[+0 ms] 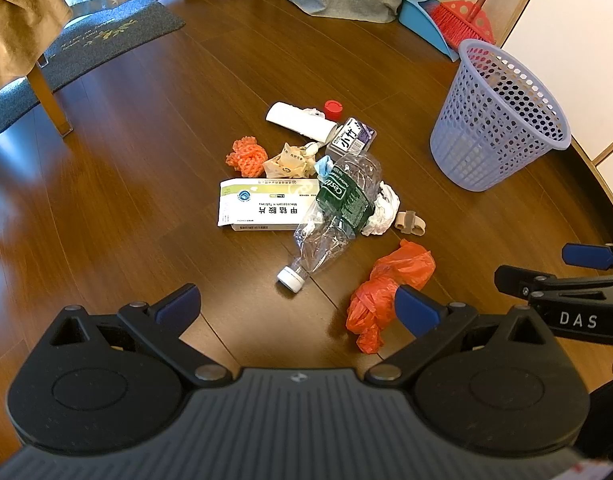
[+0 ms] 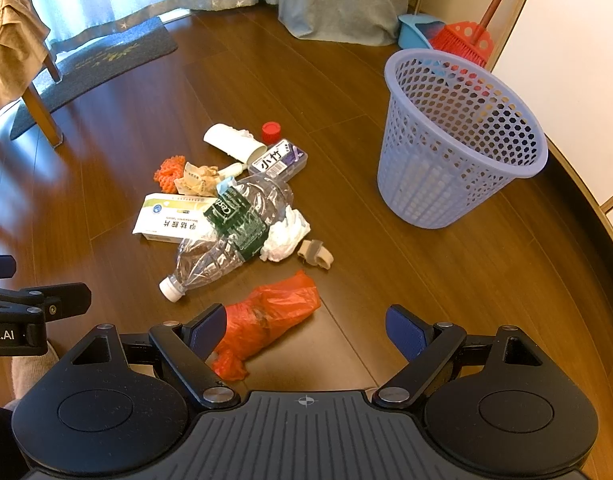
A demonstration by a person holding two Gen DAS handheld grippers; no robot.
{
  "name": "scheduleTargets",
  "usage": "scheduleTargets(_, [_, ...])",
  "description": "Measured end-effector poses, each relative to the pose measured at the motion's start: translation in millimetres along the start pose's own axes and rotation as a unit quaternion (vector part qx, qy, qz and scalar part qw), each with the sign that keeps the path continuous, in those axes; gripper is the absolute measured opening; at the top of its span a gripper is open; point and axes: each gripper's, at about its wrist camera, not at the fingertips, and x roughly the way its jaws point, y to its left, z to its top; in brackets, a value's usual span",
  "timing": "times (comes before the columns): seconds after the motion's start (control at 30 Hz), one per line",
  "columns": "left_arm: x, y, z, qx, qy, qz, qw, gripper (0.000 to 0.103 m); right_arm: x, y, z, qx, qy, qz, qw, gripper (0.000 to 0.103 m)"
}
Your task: Collect trash
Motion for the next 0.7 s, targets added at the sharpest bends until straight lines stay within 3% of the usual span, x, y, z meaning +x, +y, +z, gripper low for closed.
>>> scheduleTargets(0.37, [-4.5,-0.6,2.5,-0.004,-0.005,-0.007,1.0000,0.101,-1.2,1.3,2.1,-0.004,0.001,0.005,1.000,0.085])
scheduleTargets(0.47, [-9.9,-1.6,5.0,-0.005,-0.001,-0.023,0.9997,0.101,-2.1,-0.8,3.4,-0.005,0.002,0.006,1.000,0.085])
scheduleTargets(0.7, [-31.6,-1.3,24.9,0.022,-0.031,-0.030,0.9988,0.101,-17.2,-9.4,13.1,-0.024,-0.017,0.008,1.000,0.085])
